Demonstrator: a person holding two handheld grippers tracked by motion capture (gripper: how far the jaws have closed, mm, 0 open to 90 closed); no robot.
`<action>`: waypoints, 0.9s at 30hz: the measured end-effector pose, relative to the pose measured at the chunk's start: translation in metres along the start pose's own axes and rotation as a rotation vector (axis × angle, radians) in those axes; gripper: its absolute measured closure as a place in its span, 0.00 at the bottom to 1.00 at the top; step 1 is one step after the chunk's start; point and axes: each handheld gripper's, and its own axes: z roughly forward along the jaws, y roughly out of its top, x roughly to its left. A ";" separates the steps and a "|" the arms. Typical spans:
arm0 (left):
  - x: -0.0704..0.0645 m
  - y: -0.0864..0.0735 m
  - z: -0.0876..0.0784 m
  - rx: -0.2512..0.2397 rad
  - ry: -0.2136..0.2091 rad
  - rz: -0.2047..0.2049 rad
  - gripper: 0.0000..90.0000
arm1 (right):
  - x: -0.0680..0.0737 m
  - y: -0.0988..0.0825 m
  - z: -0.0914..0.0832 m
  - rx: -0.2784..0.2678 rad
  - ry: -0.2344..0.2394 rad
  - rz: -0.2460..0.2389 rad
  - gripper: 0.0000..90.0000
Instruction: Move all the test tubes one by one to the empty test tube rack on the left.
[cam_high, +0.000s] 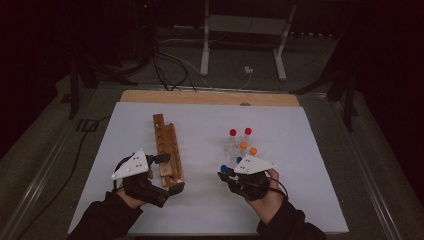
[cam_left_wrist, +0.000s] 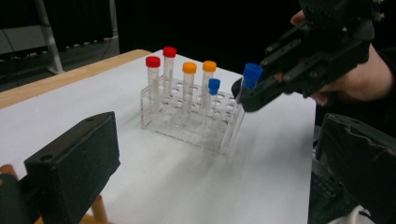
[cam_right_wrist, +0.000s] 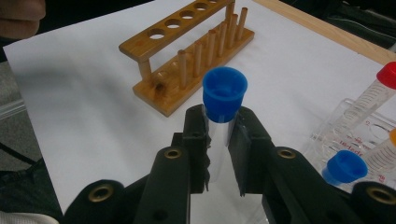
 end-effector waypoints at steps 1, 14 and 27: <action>-0.001 0.002 0.001 0.000 -0.005 0.004 0.01 | 0.001 0.000 0.000 0.000 0.002 0.001 0.85; -0.008 0.019 0.027 0.022 -0.070 0.029 0.01 | 0.003 0.001 0.000 -0.007 0.006 -0.009 0.85; -0.017 0.030 0.046 0.013 -0.101 0.059 0.09 | 0.007 0.000 0.003 -0.006 0.023 -0.004 0.85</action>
